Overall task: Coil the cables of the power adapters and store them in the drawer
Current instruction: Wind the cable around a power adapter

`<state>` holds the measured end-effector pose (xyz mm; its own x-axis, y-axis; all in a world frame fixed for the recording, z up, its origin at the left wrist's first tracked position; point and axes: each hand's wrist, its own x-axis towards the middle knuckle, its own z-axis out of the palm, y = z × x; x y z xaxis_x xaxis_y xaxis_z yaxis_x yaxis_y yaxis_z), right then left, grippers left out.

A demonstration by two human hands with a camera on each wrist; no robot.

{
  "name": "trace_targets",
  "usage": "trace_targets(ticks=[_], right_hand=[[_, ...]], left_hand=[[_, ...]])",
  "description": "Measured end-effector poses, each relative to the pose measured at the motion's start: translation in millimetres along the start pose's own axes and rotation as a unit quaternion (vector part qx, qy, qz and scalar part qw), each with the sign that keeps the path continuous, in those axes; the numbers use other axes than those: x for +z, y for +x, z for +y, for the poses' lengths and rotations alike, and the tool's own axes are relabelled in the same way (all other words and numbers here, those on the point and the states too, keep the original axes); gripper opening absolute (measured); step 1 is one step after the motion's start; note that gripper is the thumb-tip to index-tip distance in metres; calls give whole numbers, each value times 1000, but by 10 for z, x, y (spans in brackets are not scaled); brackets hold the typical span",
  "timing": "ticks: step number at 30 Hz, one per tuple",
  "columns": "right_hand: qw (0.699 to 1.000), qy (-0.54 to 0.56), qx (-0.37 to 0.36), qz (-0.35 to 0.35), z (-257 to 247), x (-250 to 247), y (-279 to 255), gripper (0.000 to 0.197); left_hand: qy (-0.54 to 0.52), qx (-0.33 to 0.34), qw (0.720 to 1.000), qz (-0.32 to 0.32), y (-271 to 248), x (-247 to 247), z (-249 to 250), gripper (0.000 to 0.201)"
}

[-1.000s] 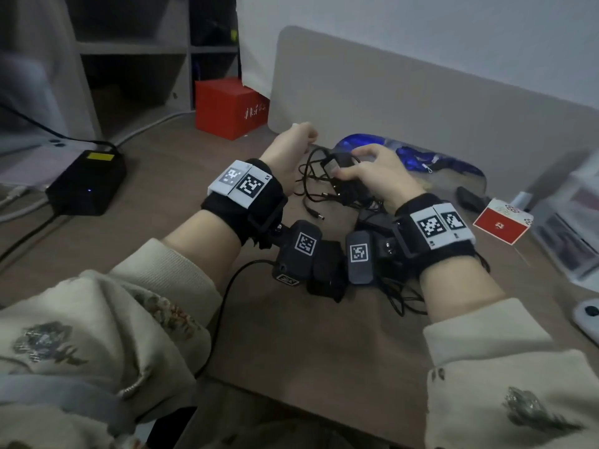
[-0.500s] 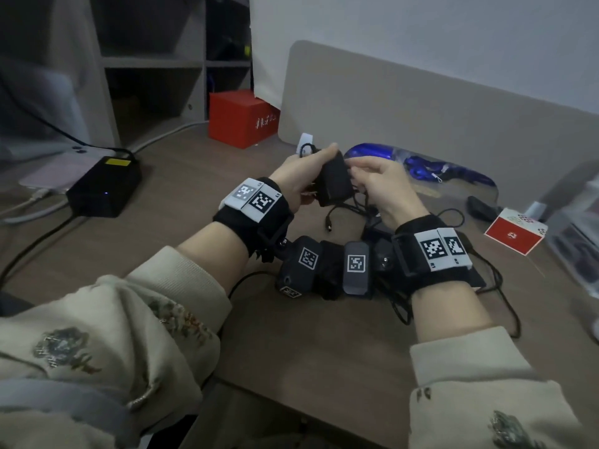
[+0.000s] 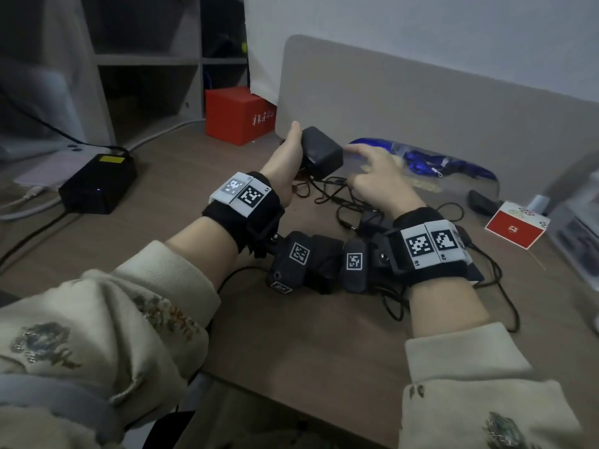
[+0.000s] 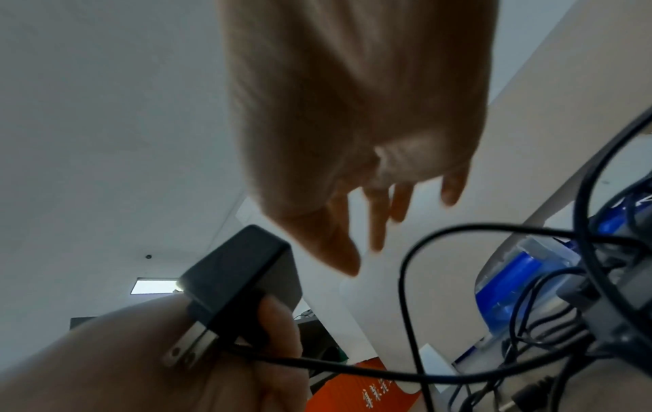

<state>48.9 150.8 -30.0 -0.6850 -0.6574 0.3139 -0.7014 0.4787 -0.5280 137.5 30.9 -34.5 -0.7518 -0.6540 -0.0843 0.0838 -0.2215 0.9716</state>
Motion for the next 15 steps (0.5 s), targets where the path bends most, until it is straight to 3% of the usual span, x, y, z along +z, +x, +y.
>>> trace_targets(ticks=[2, 6, 10, 13, 15], right_hand=[[994, 74, -46, -66, -47, 25, -16, 52], [977, 169, -34, -126, -172, 57, -78, 23], [967, 236, -24, -87, -155, 47, -75, 26], [981, 191, -23, -32, -110, 33, -42, 28], [986, 164, -18, -17, -85, 38, -37, 30]], left_hand=[[-3, -17, 1000, -19, 0, -10, -13, 50], [-55, -11, 996, -63, 61, -18, -37, 59], [-104, 43, 993, -17, 77, -13, -31, 50], [-109, 53, 993, -10, 60, -24, -45, 39], [-90, 48, 995, -18, 63, -32, -54, 43]])
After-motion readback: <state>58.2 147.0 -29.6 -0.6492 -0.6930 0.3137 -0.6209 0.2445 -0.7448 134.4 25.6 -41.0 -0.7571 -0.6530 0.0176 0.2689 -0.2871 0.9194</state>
